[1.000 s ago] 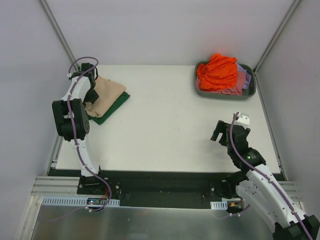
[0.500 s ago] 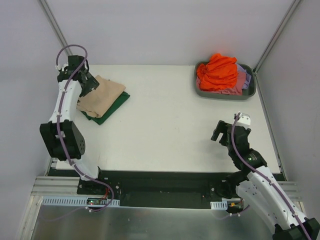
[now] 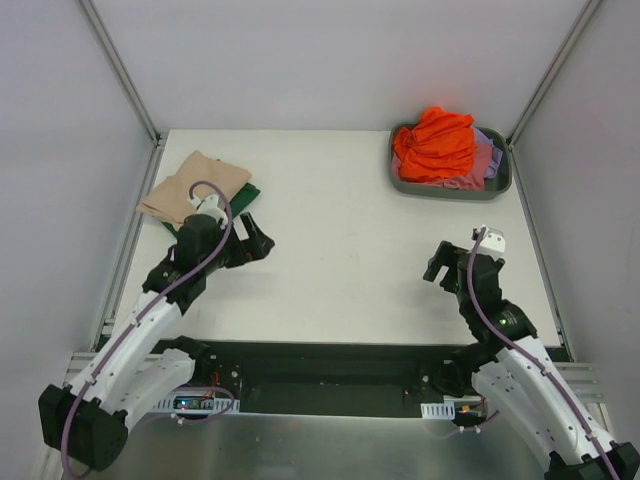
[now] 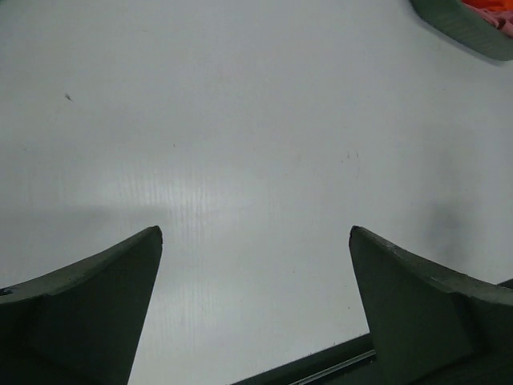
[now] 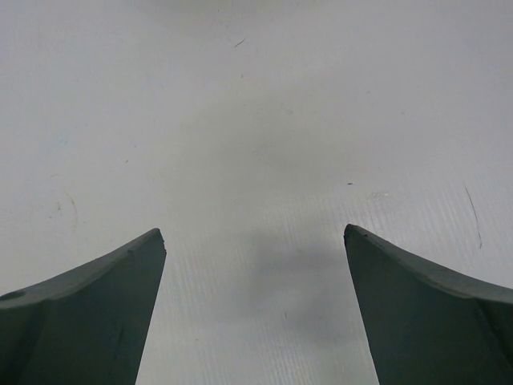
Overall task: Fold and stack the t-shirts
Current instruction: Put the neatly folded tshirt into the corner of the board with the left arm
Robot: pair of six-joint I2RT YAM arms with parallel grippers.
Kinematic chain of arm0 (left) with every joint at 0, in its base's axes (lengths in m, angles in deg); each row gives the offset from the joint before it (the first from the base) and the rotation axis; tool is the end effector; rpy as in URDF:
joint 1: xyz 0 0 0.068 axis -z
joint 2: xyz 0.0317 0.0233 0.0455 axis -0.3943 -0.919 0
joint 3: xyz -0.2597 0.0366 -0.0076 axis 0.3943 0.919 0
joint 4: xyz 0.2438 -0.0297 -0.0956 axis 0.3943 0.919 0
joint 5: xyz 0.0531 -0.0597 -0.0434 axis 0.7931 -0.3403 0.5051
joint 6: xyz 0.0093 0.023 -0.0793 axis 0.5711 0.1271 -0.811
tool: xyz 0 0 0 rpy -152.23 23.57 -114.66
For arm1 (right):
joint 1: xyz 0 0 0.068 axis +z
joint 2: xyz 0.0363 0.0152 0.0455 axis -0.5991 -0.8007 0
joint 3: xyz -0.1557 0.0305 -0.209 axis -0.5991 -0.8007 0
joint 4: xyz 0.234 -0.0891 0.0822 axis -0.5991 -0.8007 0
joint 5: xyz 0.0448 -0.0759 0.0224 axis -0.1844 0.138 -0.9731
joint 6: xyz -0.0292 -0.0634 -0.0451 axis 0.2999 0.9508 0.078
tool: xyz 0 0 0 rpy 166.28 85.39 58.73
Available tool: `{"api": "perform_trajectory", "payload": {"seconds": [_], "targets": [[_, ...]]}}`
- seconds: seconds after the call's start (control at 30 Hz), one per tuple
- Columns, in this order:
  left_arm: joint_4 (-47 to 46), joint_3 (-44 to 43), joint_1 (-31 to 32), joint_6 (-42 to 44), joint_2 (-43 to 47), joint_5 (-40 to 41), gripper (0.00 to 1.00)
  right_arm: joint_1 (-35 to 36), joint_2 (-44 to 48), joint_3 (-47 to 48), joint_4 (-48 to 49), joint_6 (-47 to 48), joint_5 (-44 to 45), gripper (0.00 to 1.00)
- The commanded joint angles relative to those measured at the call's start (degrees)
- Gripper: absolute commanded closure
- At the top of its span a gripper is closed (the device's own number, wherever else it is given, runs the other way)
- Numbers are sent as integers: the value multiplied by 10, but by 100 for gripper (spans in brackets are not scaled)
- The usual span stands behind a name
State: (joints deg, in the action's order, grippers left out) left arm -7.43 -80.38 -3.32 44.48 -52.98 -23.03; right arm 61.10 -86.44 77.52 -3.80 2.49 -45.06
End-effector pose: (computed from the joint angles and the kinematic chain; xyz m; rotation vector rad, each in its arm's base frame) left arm 0.2316 -0.0879 0.2731 -0.1952 2.0526 -0.6327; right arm 0.1754 0.0454 0.2258 0.0471 1.9792 -0.0438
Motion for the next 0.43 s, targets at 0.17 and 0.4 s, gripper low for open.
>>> {"api": "perform_trajectory", "payload": {"seconds": [0.17,0.4], "targets": [[-107,166,22,-72,149,-17,1,-1,50,-3,19,-19,17,4],[-103,170,22,-73,160,-1,1,-1,90,-16,28,-18,3,4]]}}
